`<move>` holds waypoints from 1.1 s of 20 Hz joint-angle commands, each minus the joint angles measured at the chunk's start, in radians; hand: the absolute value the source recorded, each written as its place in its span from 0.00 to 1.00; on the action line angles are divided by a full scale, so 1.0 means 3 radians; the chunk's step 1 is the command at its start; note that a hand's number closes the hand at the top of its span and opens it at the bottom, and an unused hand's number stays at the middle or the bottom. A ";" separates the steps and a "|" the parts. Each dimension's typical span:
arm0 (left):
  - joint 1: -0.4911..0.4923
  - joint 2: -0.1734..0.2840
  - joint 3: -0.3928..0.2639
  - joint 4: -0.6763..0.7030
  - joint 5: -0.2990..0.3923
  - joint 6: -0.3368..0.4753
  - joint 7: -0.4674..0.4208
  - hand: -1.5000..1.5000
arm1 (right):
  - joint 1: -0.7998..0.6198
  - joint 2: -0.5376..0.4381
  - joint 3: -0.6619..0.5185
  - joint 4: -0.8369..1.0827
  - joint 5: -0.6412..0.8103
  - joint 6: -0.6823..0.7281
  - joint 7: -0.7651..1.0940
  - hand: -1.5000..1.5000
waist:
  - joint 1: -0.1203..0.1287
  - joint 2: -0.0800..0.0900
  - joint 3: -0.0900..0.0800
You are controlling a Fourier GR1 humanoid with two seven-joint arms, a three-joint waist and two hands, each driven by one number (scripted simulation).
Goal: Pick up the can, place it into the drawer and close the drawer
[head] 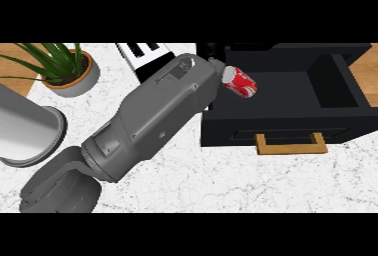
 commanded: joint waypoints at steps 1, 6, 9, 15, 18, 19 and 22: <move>0.0023 0.0000 0.0024 -0.0050 0.0011 0.0038 0.0042 0.00 | -0.0193 0.0068 0.0511 0.0039 0.0765 -0.0159 0.0019 0.00 | 0.0056 -0.0024 -0.0003; -0.0044 0.0144 0.0110 -0.0043 -0.0076 -0.0091 0.0223 0.00 | -0.0498 0.0044 0.0859 0.0712 0.1485 -0.0540 -0.0279 0.00 | 0.0138 -0.0040 -0.0001; -0.0007 0.0052 0.0114 0.0021 -0.0145 -0.0018 0.0169 0.00 | -0.0797 -0.0123 0.0894 0.1181 0.1735 -0.0710 -0.0465 0.00 | 0.0124 -0.0031 0.0000; 0.0053 0.0307 0.0092 -0.0277 -0.0231 0.0022 0.0442 0.00 | -0.1391 -0.0115 0.1209 0.2042 0.2271 -0.0985 -0.0403 0.00 | 0.0196 -0.0049 -0.0002; 0.0168 0.0342 0.0065 -0.0410 -0.0319 0.0107 0.0467 0.00 | -0.1564 -0.0186 0.1290 0.2344 0.2446 -0.1066 -0.0502 0.00 | 0.0178 -0.0058 -0.0002; 0.0014 0.0448 0.0098 -0.0311 -0.0294 0.0013 0.0575 0.00 | -0.1701 -0.0192 0.1342 0.2642 0.2601 -0.1133 -0.0488 0.00 | 0.0208 -0.0037 -0.0002; 0.0210 0.0427 0.0063 -0.0441 -0.0362 0.0087 0.0544 0.00 | -0.1914 -0.0221 0.1436 0.3018 0.2896 -0.1256 -0.0429 0.00 | 0.0206 -0.0042 -0.0003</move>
